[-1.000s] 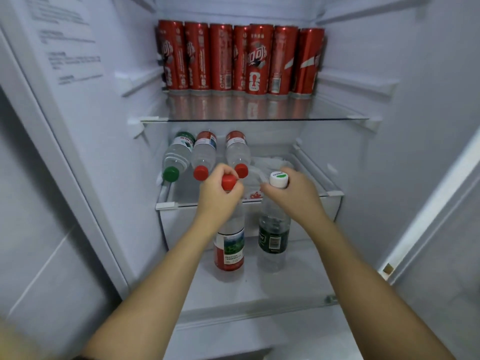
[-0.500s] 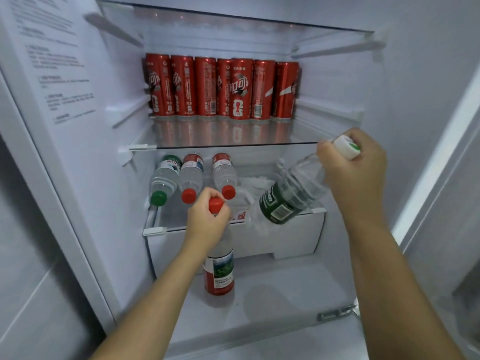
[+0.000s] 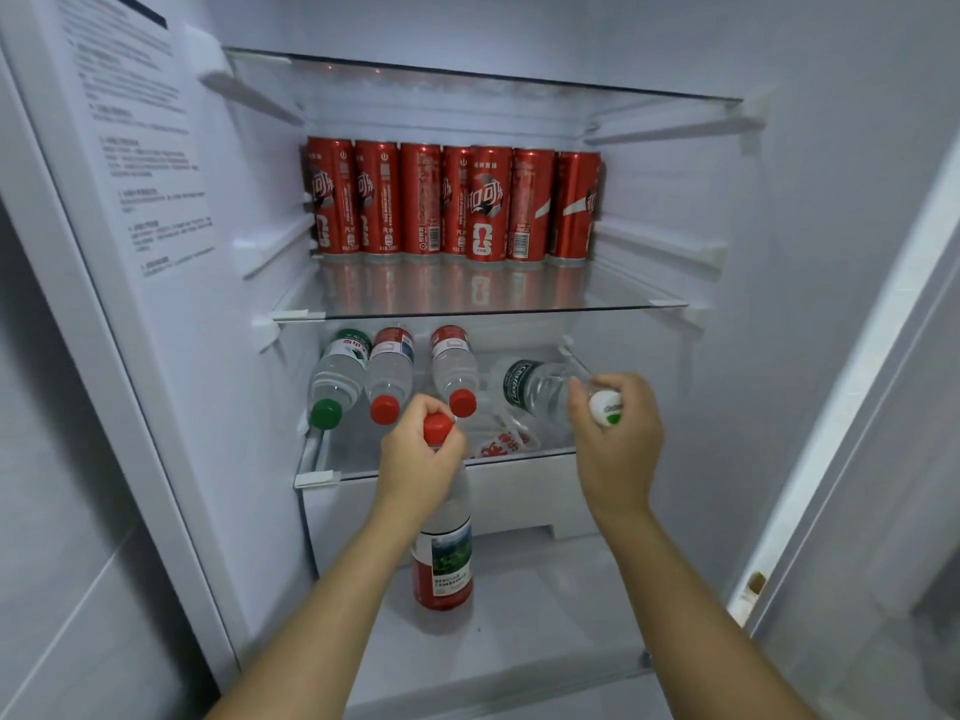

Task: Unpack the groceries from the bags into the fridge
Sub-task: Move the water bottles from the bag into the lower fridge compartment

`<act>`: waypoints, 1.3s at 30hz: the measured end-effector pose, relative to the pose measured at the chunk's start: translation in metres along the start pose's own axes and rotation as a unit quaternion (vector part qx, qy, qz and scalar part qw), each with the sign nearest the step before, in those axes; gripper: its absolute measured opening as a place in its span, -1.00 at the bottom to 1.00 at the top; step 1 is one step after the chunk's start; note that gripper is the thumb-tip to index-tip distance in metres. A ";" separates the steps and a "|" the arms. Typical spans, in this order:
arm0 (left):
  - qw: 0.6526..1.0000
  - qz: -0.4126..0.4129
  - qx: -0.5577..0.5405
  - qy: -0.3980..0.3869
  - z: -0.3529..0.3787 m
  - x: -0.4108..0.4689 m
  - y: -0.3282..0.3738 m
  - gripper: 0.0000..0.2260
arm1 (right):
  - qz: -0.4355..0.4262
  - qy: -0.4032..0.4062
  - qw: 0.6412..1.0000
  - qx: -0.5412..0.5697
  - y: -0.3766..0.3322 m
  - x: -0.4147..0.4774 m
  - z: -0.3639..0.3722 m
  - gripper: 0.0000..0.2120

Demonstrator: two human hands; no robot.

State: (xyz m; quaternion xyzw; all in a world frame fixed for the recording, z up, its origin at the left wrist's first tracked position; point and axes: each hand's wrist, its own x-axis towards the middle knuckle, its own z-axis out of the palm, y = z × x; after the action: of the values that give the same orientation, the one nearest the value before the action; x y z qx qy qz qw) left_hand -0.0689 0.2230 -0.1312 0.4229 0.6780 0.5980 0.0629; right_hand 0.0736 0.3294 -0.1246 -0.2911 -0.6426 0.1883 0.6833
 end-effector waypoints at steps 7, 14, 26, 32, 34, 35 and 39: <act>1.000 0.000 -0.002 0.014 -0.002 0.002 -0.003 -0.85 | 0.072 -0.219 0.937 -0.262 0.024 0.002 0.060 -0.56; 0.999 0.013 -0.026 0.025 -0.001 0.002 -0.008 -0.85 | 0.077 -0.299 0.899 -0.310 0.030 0.009 0.102 -0.51; 1.000 0.005 -0.014 0.013 0.000 -0.003 -0.010 -0.84 | 0.170 -0.378 0.895 -0.166 0.023 0.013 0.086 -0.28; 0.998 -0.040 -0.052 -0.017 -0.001 -0.028 -0.022 -0.71 | 0.124 -0.295 0.942 -0.103 -0.021 0.016 0.043 -0.52; 0.995 -0.066 -0.071 -0.026 0.001 -0.038 -0.029 -0.60 | 0.107 -0.370 0.922 -0.044 -0.042 0.015 0.031 -0.72; 0.994 -0.074 -0.076 -0.027 0.002 -0.042 -0.033 -0.57 | 0.085 -0.414 0.905 -0.040 -0.052 0.014 0.028 -0.76; 0.993 -0.094 -0.064 -0.041 0.003 -0.050 -0.044 -0.46 | 0.020 -0.543 0.830 -0.126 -0.062 0.007 0.032 -0.63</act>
State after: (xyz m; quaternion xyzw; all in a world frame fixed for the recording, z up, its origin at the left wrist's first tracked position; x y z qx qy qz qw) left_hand -0.0575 0.1961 -0.1913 0.3769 0.6715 0.6139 0.1735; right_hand 0.0352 0.2919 -0.0800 -0.2386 -0.9222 0.2470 0.1778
